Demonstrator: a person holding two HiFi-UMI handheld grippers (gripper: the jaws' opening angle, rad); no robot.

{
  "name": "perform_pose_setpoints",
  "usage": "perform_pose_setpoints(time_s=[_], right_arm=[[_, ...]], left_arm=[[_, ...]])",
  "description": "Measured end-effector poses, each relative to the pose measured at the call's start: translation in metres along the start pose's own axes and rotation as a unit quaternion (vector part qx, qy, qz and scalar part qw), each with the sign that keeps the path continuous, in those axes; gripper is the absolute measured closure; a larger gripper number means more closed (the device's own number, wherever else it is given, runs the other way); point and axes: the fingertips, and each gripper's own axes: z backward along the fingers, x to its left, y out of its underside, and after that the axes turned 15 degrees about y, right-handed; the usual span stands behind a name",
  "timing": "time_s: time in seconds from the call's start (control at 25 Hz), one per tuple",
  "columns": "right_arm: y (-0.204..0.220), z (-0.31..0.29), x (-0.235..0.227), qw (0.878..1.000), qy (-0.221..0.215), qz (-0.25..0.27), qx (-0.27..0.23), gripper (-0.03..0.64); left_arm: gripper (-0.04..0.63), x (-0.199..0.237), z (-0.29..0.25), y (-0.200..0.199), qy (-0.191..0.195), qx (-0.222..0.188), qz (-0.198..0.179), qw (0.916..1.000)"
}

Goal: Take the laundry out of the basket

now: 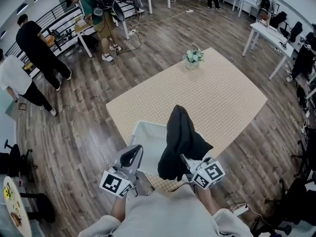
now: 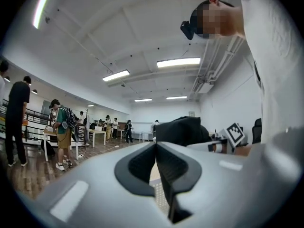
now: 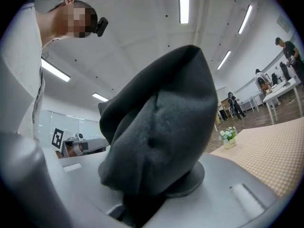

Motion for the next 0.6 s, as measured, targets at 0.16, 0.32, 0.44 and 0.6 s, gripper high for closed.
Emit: perform_pose_setpoints(time_s=[0.16,0.32,0.44,0.6], right_arm=[[-0.012,0.016,0.015,1.000,0.009,0.023,-0.015,0.483],[-0.022,0.034,0.045,0.997,0.035,0.061,-0.032,0.483],[-0.035,0.051,0.077,0.994,0.052,0.080,-0.056,0.483],[-0.056,0.078,0.122,0.991,0.058,0.082,-0.089,0.483]], left_arm=[[0.584,-0.010,0.014,-0.002,0.011,-0.018,0.003,0.9998],[0.584,-0.019,0.048,-0.004,0.025,-0.034,0.008,0.9991],[0.584,-0.024,0.080,-0.008,0.040,-0.040,0.001,0.9984],[0.584,-0.031,0.120,-0.017,0.056,-0.057,-0.003,0.9968]])
